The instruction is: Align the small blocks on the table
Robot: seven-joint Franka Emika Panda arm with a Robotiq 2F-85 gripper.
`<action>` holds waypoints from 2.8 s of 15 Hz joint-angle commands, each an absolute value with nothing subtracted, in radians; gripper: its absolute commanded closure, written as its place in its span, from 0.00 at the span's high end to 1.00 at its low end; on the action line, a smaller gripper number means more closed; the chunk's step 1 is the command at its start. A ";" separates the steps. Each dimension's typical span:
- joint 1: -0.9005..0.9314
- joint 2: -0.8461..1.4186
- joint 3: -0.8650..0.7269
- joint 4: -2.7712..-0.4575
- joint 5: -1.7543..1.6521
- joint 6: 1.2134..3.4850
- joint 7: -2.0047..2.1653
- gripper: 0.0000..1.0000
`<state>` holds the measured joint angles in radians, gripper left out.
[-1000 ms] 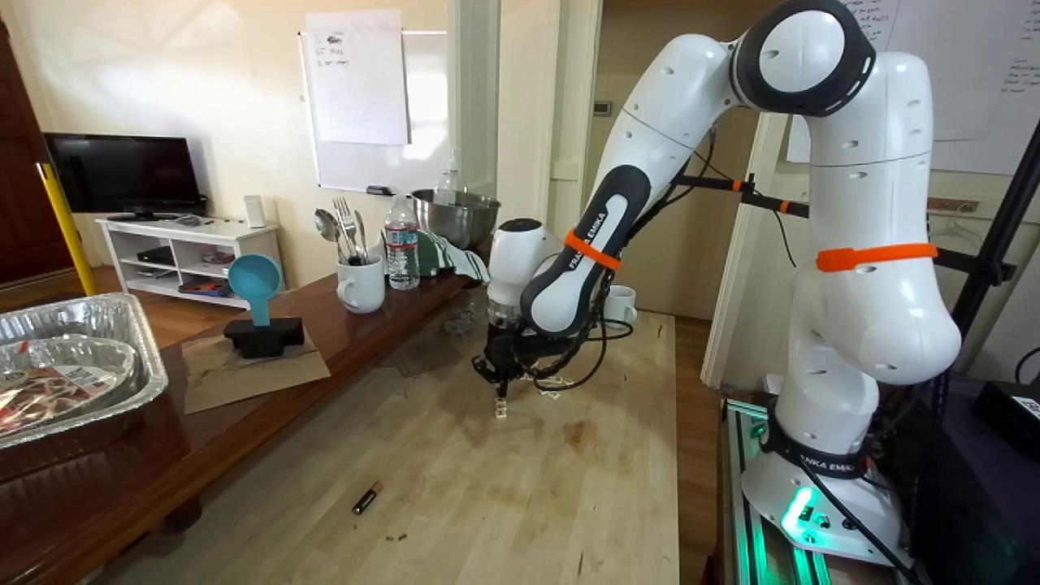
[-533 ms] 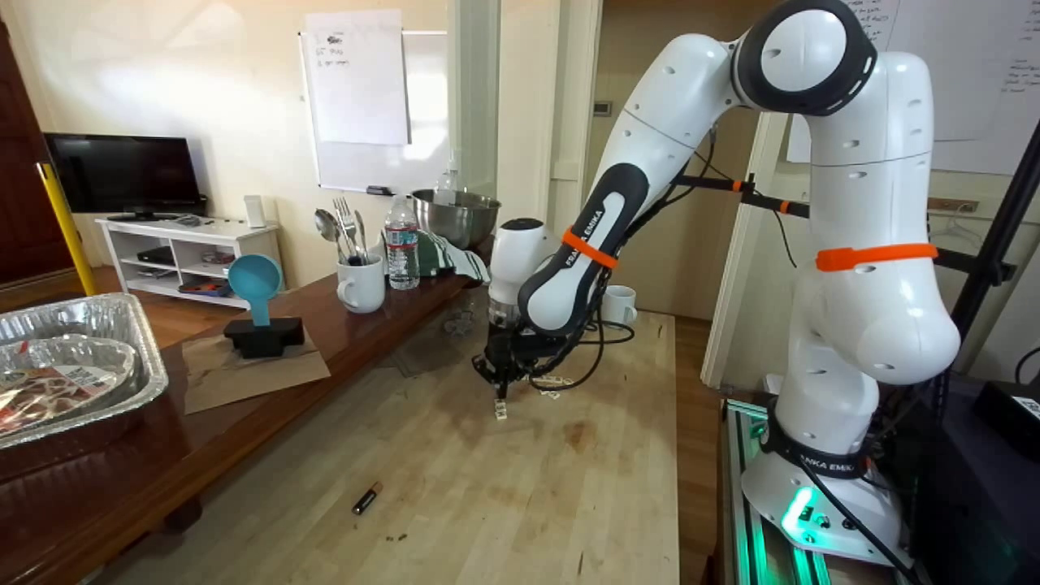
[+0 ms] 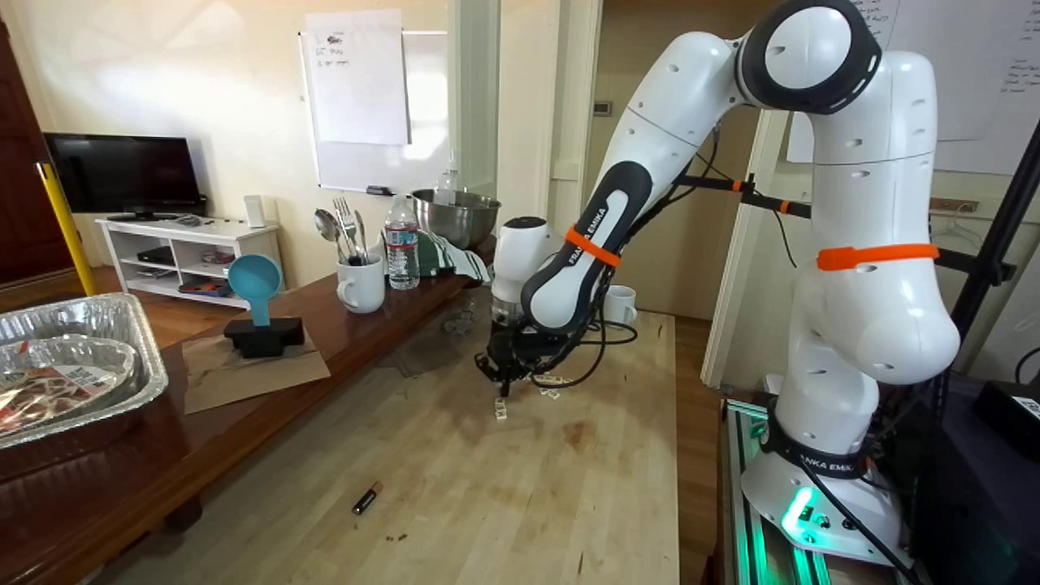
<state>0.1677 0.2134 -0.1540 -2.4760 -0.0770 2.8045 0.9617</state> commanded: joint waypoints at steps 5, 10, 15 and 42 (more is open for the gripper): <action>0.147 0.159 -0.166 -2.515 -0.120 2.816 1.005 0.00; 0.125 0.183 -0.176 -2.486 -0.141 2.814 0.995 0.00; 0.119 0.201 -0.195 -2.461 -0.201 2.833 1.003 0.00; 0.120 0.300 -0.120 -2.414 -0.049 2.868 0.873 0.00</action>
